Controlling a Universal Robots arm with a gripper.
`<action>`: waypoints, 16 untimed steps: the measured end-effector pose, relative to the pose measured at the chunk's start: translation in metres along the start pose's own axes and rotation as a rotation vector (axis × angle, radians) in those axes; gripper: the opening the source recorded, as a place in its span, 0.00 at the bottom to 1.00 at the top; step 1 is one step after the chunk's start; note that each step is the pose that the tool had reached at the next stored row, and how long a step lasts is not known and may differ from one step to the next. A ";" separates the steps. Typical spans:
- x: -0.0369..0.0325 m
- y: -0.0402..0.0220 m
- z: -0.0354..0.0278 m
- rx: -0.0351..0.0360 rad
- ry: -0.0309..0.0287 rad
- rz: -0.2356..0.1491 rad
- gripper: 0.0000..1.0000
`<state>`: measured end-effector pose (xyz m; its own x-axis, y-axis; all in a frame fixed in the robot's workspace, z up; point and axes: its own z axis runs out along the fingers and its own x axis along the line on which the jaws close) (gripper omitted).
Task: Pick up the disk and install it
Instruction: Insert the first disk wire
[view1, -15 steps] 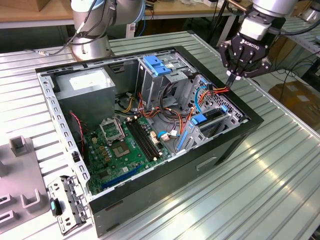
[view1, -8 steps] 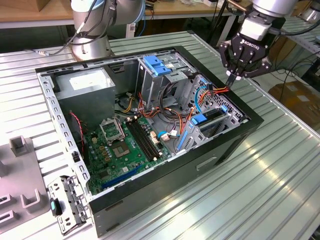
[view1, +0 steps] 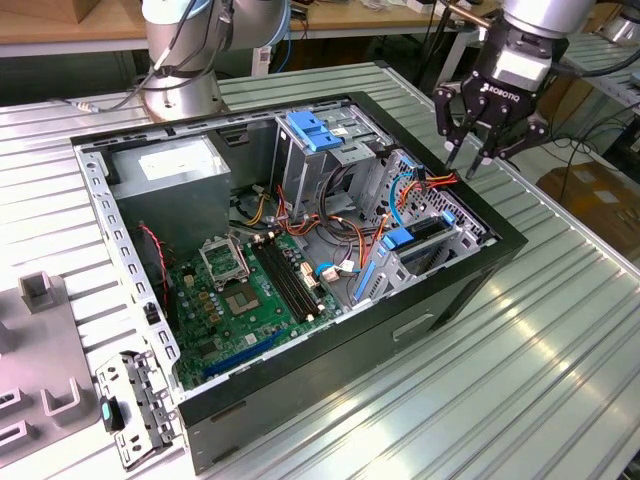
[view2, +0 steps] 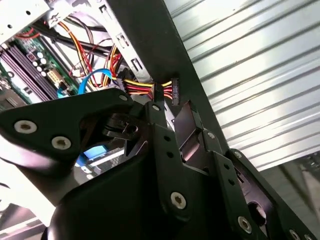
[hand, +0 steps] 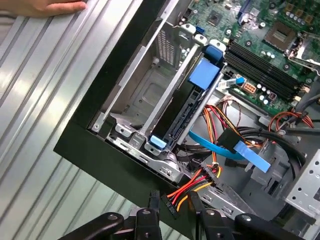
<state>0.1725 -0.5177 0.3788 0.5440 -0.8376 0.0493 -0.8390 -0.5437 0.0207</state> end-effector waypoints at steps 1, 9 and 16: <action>0.0000 0.0000 0.0006 0.0012 0.0006 -0.019 0.36; -0.0002 -0.0001 0.0049 0.0159 0.0085 -0.180 0.36; 0.0002 0.0002 0.0111 0.0284 0.0152 -0.318 0.36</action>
<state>0.1724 -0.5185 0.3677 0.7783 -0.6250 0.0598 -0.6265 -0.7793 0.0096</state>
